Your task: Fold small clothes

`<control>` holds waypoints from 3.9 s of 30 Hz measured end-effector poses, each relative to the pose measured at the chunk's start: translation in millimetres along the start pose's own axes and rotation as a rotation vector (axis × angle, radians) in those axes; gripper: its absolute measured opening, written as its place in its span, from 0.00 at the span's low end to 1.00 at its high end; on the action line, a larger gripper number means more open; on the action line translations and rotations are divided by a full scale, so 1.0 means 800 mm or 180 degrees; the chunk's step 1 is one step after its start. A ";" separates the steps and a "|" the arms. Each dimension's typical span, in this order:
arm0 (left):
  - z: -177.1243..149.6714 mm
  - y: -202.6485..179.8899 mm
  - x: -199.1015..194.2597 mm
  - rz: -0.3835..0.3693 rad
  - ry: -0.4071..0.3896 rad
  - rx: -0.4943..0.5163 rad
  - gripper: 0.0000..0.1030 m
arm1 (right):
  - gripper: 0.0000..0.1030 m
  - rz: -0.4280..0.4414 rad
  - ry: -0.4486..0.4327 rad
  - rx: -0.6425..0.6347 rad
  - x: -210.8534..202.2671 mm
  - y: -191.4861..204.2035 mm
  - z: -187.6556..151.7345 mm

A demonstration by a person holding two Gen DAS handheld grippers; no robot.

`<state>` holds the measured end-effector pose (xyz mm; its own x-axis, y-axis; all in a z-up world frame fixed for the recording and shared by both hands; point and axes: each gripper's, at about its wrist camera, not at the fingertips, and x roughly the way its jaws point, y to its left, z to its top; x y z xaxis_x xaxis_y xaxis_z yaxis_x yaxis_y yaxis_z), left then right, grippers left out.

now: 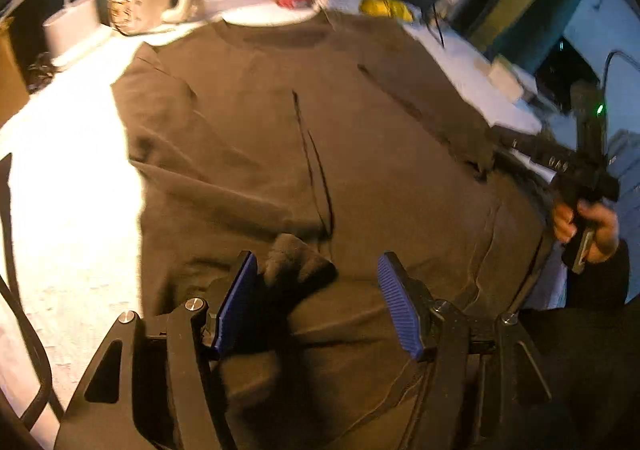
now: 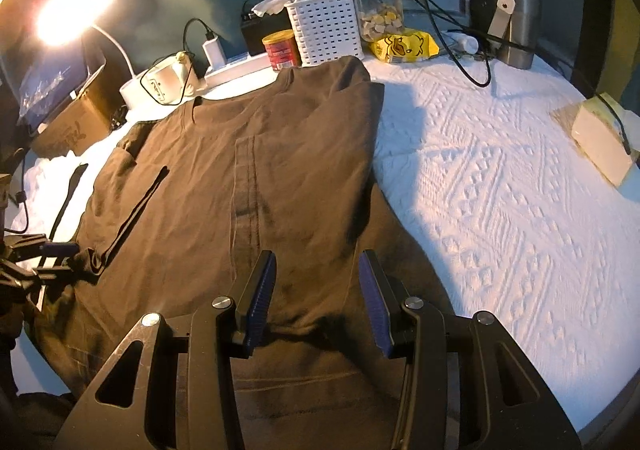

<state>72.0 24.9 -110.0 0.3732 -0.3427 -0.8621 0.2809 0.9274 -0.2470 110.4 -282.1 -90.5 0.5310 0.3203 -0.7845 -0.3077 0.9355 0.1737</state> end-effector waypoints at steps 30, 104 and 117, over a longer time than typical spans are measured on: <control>-0.097 0.003 -0.114 0.0659 -0.0830 -0.0682 0.61 | 0.44 0.0010 -0.0057 -0.0218 -0.088 -0.010 -0.080; -0.164 0.057 -0.131 0.0416 -0.0322 -0.1087 0.45 | 0.06 -0.0623 -0.0433 -0.0044 -0.084 -0.094 -0.059; -0.135 0.024 -0.079 0.0835 0.0008 -0.0630 0.34 | 0.06 -0.0591 -0.0413 0.0035 -0.089 -0.106 -0.069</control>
<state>-41.8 80.3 -107.6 0.4079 -0.0881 -0.9088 -0.0020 0.9952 -0.0973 55.2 -392.6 -82.3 0.6750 0.1581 -0.7207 -0.1868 0.9816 0.0405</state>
